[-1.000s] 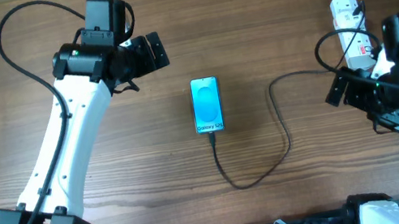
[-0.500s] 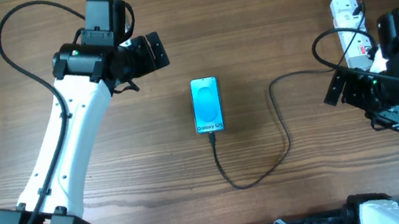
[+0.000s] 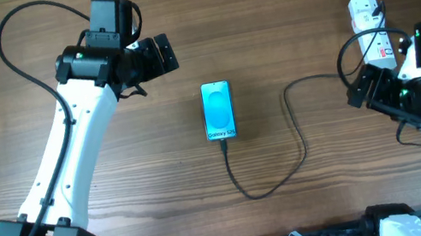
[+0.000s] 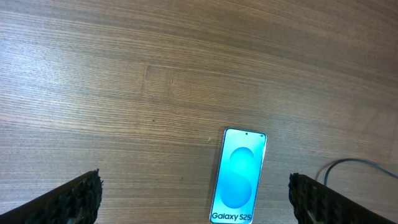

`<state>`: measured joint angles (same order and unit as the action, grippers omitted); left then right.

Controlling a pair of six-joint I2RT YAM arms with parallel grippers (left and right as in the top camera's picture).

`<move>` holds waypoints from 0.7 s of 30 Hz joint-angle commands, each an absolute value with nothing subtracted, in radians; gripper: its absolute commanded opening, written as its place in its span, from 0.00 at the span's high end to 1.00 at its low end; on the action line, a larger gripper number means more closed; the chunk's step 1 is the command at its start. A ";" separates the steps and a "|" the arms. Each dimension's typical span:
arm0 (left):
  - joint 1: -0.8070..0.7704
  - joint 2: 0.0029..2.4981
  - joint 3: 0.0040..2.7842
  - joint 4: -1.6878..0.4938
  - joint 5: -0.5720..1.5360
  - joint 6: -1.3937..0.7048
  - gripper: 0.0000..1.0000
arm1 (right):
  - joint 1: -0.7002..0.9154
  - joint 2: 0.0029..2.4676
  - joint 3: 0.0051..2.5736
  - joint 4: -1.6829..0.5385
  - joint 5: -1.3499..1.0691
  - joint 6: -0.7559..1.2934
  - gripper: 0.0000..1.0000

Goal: Plug charger to phone and switch on socket

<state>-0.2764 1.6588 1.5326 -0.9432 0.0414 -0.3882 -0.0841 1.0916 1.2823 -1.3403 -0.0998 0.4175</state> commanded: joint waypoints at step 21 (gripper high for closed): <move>-0.273 1.665 1.530 -0.944 0.025 -0.401 0.00 | 0.085 0.266 0.599 -0.667 -0.101 0.186 0.00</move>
<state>-0.2764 1.6588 1.5326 -0.9432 0.0376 -0.3885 0.0883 0.3336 0.6601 -0.7052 -0.0967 0.2104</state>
